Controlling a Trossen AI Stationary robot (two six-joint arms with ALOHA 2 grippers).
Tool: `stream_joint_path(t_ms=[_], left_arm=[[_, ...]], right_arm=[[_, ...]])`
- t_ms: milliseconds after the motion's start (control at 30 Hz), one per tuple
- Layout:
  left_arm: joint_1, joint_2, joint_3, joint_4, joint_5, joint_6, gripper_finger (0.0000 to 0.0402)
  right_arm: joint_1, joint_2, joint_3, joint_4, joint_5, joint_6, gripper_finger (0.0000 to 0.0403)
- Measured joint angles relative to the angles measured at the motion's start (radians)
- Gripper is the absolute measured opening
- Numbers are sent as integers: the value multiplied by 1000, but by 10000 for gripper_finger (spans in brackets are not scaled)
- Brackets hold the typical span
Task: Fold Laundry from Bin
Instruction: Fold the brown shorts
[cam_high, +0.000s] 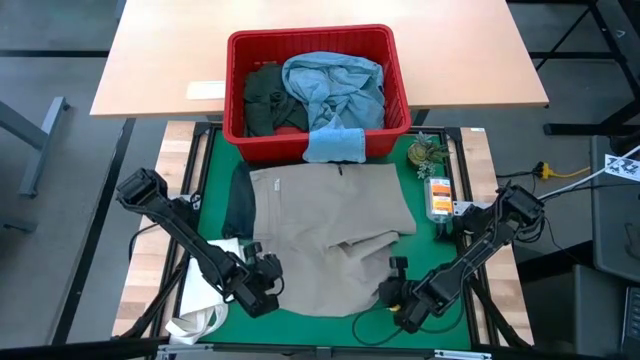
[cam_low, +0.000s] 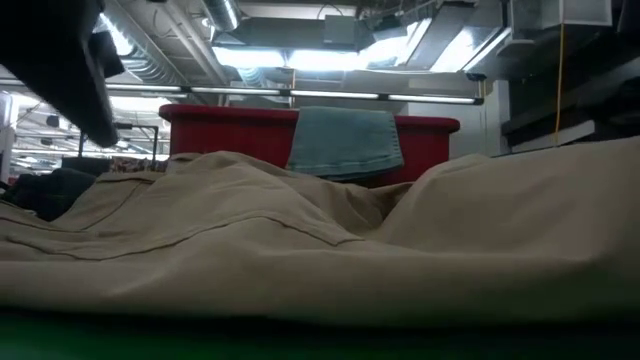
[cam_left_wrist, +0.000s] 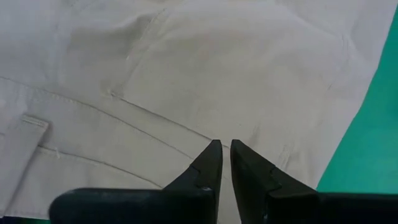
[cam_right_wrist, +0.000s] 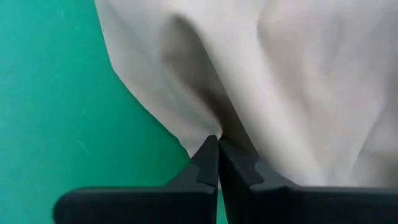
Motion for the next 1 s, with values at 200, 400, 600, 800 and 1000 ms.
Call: stream_joint_path(t_ms=[200,400,600,800,1000], left_arm=[[-11,71,0,18,42,-21,6],[-10,151,-1,25,107,-21,3],[-10,162,-1,24,139,-16,1],[-10,160,-1,24,143,-15,2],[-10,160,-1,28,148,-14,2]], right_arm=[[0,10,0,-1,-83,34,9],[-1,75,6,46,-186,75,7],[-1,98,5,195,-358,79,9],[2,80,0,352,-576,82,9],[0,79,29,400,-742,135,9]])
